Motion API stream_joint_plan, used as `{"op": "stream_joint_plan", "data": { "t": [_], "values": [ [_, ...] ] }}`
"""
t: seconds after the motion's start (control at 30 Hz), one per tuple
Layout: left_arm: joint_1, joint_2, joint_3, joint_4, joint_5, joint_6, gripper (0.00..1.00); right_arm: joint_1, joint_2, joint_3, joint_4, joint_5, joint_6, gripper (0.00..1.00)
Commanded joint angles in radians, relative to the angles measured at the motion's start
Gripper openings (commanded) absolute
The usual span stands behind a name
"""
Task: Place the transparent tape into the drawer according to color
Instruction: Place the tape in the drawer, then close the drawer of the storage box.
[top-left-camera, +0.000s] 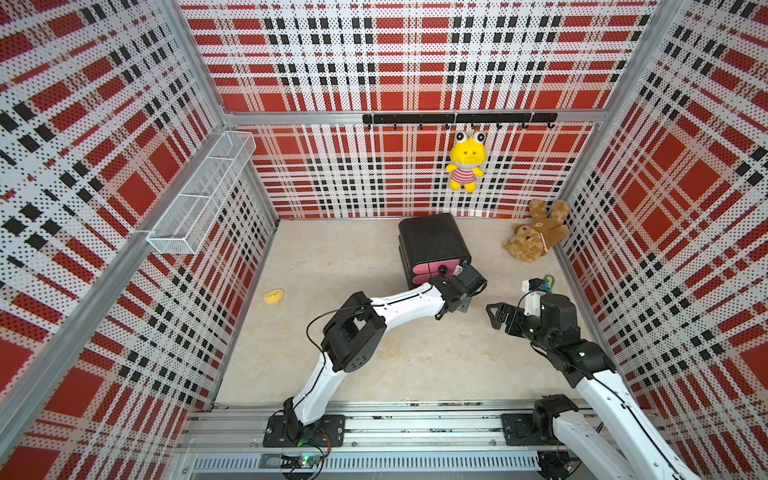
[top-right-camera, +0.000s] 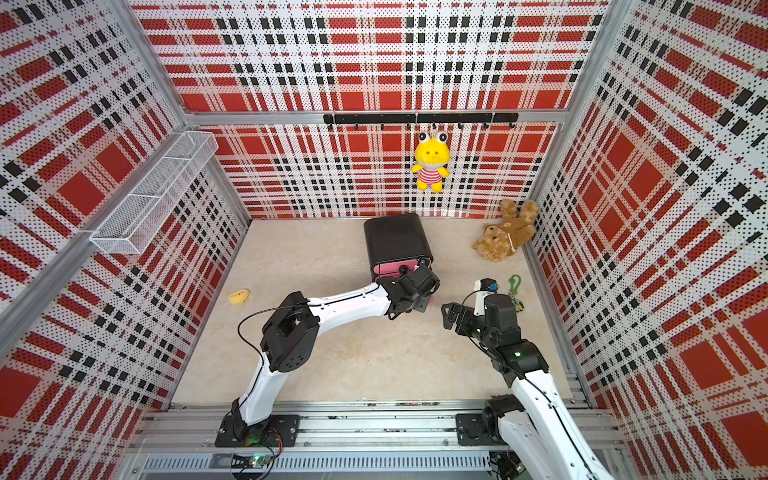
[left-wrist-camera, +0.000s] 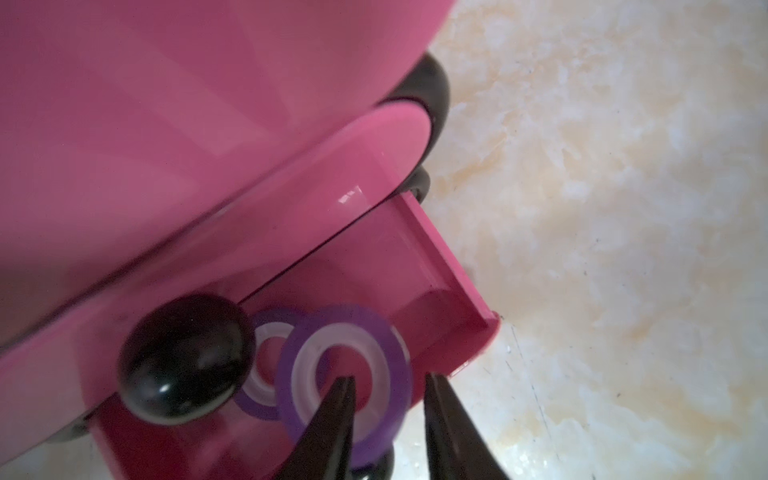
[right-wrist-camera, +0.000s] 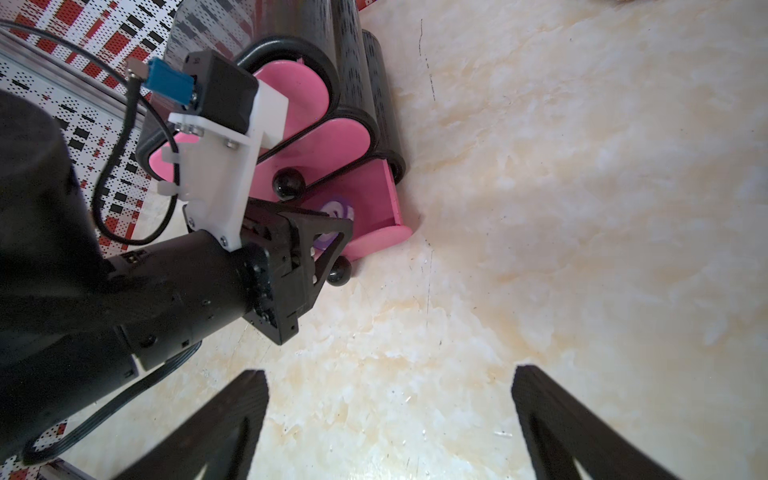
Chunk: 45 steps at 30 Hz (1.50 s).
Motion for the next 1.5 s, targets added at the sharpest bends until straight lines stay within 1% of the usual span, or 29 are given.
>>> {"op": "stream_joint_plan", "data": {
  "t": [0.0, 0.13, 0.27, 0.53, 0.8, 0.93, 1.0, 1.1, 1.2, 1.23, 1.27, 1.37, 1.47],
  "values": [
    [0.003, -0.011, 0.003, 0.011, -0.033, 0.001, 0.44, -0.014, -0.007, -0.015, -0.005, -0.007, -0.011, 1.0],
    [0.004, -0.02, 0.0, 0.009, -0.049, 0.002, 0.52, -0.015, -0.007, -0.014, -0.002, -0.01, -0.012, 1.0],
    [-0.001, -0.034, -0.006, 0.009, -0.048, 0.003, 0.56, -0.015, -0.006, -0.014, -0.002, -0.014, -0.014, 1.0],
    [-0.034, -0.129, -0.039, 0.003, -0.038, 0.012, 0.62, -0.015, 0.014, -0.01, 0.004, -0.034, -0.018, 1.0],
    [-0.054, -0.297, -0.165, 0.0, 0.111, 0.041, 0.64, -0.015, 0.029, 0.0, -0.002, -0.044, -0.023, 1.0],
    [-0.07, -0.394, -0.231, -0.002, 0.165, 0.047, 0.65, -0.015, 0.048, 0.0, 0.005, -0.068, -0.029, 1.0],
    [-0.067, -0.451, -0.256, 0.0, 0.168, 0.047, 0.67, -0.015, 0.064, -0.004, 0.015, -0.091, -0.034, 1.0],
    [-0.025, -0.544, -0.281, 0.024, 0.185, 0.03, 0.76, -0.015, 0.104, -0.019, 0.051, -0.148, -0.04, 1.0],
    [0.06, -0.628, -0.32, 0.094, 0.243, -0.001, 0.88, -0.005, 0.14, -0.031, 0.094, -0.168, -0.038, 1.0],
    [0.095, -0.648, -0.334, 0.117, 0.271, -0.01, 0.94, 0.002, 0.151, -0.03, 0.105, -0.166, -0.04, 1.0],
    [0.13, -0.661, -0.348, 0.138, 0.289, -0.02, 0.99, 0.016, 0.163, -0.028, 0.114, -0.16, -0.041, 1.0],
    [0.212, -0.671, -0.379, 0.189, 0.341, -0.034, 0.99, 0.075, 0.205, -0.021, 0.143, -0.121, -0.044, 1.0],
    [0.277, -0.644, -0.391, 0.225, 0.374, -0.046, 0.99, 0.141, 0.263, -0.011, 0.179, -0.072, -0.034, 1.0]
  ]
}}
